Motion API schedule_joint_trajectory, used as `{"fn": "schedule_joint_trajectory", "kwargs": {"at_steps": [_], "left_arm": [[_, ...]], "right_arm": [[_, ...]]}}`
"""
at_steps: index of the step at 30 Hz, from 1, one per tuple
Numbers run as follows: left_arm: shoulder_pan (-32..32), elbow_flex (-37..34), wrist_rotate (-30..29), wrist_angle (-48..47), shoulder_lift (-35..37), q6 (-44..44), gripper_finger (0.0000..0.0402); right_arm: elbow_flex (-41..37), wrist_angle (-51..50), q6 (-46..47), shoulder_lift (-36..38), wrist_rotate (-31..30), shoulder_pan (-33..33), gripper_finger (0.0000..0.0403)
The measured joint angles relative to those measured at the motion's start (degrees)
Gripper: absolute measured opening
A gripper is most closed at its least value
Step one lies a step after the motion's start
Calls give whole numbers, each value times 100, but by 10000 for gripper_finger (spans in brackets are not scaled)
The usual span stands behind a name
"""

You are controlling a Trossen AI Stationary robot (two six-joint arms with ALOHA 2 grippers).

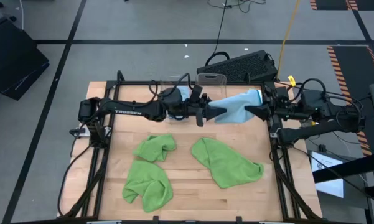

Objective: Fold microfiber towels
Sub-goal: Stack the folded blue microfiber towel on top of the other blue microfiber towel in the left transparent bin

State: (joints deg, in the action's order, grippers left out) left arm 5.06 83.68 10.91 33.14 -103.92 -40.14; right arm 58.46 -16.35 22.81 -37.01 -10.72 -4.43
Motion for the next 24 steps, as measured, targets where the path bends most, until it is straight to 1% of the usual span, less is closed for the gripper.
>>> {"fn": "schedule_joint_trajectory", "kwargs": {"at_steps": [3, 6, 9, 12, 15, 20, 23, 24], "left_arm": [[0, 0, -87, -47, 0, 44, 110], [13, 0, -95, -43, 0, 46, 83], [42, 0, -95, -87, 0, 46, 68], [87, 0, -99, -300, 0, -47, 70], [193, -6, -75, -552, 0, -236, 97], [405, -9, 140, -651, 200, -391, 176], [575, 3, 269, -1037, 348, -455, 215], [653, 7, 331, -1293, 427, -489, 226]], "right_arm": [[0, 43, -4, 0, 2, -2, 20], [0, 79, -4, 0, 0, -1, 20], [0, 126, -3, 0, 0, -2, 20], [0, 129, 0, -4, 0, 0, 20], [0, 154, 58, -4, -100, -2, 20], [0, 164, 364, -2, -571, 0, 20], [2, 221, 514, -67, -890, -1, 20], [2, 252, 534, -80, -1024, -2, 20]]}}
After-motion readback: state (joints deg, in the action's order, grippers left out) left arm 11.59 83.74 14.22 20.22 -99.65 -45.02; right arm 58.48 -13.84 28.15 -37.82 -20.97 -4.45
